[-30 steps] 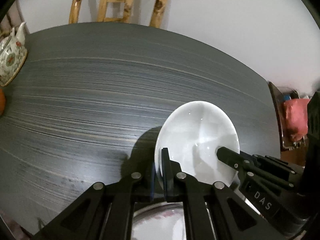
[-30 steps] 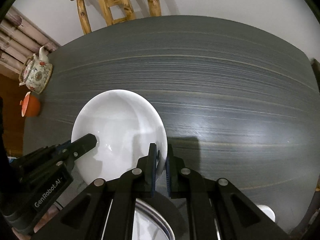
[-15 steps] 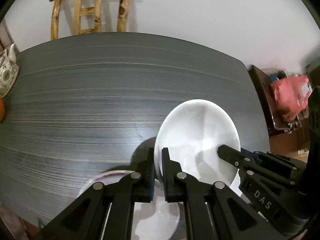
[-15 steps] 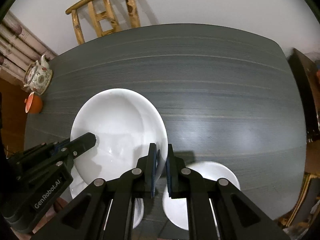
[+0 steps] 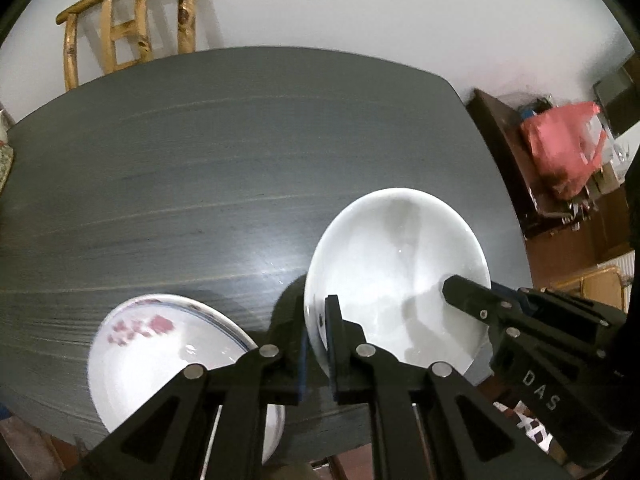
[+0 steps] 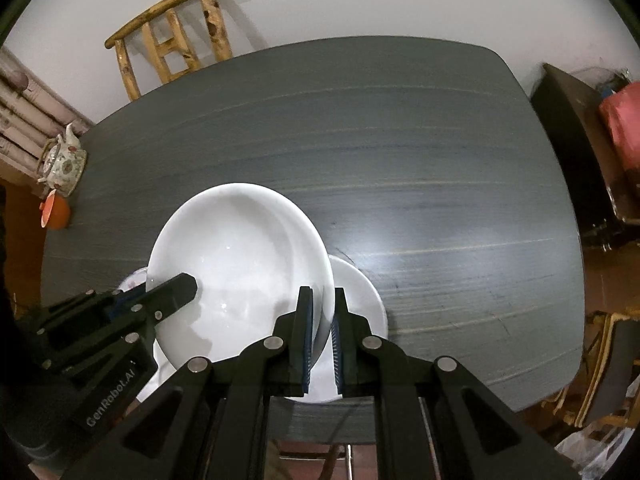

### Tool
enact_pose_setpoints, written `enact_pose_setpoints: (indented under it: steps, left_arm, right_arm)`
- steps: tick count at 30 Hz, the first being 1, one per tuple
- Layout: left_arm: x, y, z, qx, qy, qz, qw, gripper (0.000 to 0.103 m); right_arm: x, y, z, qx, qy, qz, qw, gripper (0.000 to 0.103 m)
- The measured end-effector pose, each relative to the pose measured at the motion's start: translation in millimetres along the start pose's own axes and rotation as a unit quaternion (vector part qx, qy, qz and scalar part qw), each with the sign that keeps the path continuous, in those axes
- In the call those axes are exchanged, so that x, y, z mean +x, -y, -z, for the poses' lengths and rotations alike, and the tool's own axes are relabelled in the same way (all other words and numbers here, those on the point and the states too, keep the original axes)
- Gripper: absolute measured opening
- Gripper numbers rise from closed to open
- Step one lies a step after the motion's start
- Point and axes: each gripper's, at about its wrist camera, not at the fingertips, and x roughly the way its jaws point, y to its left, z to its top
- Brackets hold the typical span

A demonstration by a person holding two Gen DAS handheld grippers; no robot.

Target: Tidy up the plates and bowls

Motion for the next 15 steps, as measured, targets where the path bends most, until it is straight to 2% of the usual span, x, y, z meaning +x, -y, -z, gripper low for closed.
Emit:
enact_pose_setpoints:
  steps: [6, 15]
  left_arm:
    - [17, 18, 15, 0.006, -0.016, -0.006, 0.9998, 0.009]
    - [31, 30, 20, 0.014, -0.025, -0.019, 0.9994, 0.009]
  right_arm:
    - [7, 13, 13, 0.005, -0.009, 0.008, 1.000, 0.009]
    - [19, 34, 25, 0.018, -0.021, 0.004, 1.000, 0.009]
